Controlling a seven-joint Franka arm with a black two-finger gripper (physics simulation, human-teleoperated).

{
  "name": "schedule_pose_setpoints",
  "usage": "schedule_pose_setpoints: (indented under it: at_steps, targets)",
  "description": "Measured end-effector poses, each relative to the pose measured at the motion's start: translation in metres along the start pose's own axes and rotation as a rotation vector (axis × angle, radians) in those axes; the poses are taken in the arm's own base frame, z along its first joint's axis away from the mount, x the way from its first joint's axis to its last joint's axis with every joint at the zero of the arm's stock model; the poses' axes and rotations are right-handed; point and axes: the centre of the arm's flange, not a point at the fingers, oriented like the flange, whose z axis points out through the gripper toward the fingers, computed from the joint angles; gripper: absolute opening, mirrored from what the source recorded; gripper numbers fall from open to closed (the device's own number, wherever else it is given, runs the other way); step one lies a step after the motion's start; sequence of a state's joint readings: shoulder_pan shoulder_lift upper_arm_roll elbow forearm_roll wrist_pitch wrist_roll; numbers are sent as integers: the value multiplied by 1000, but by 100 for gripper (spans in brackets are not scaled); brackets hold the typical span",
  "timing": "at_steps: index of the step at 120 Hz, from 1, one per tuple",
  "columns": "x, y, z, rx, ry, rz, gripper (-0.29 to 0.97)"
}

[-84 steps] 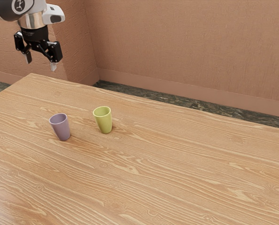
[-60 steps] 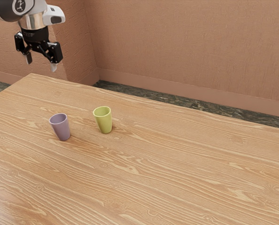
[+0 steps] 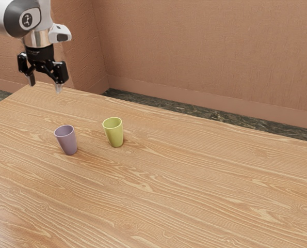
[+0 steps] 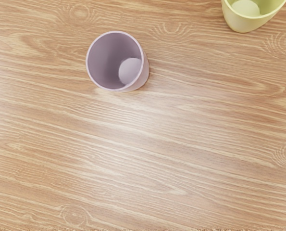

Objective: Place the left cup onto the right cup

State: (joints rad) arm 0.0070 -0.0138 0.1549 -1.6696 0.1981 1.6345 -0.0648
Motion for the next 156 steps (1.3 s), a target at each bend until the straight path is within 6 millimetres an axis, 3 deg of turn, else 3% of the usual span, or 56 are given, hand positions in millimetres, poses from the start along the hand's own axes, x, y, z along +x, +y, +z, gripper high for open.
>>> schedule_pose_setpoints:
  at_steps: [20, 41, 66, 108, 156]
  targets:
    - [13, 2, 39, 0, -71, -2, 68]
    - [26, 23, 82, -20, -142, 19, 68]
    - [36, 18, 134, -37, -170, -3, 68]
    - [62, 16, 170, -43, -99, -11, 68]
    - [79, -9, 210, -115, -98, -60, 68]
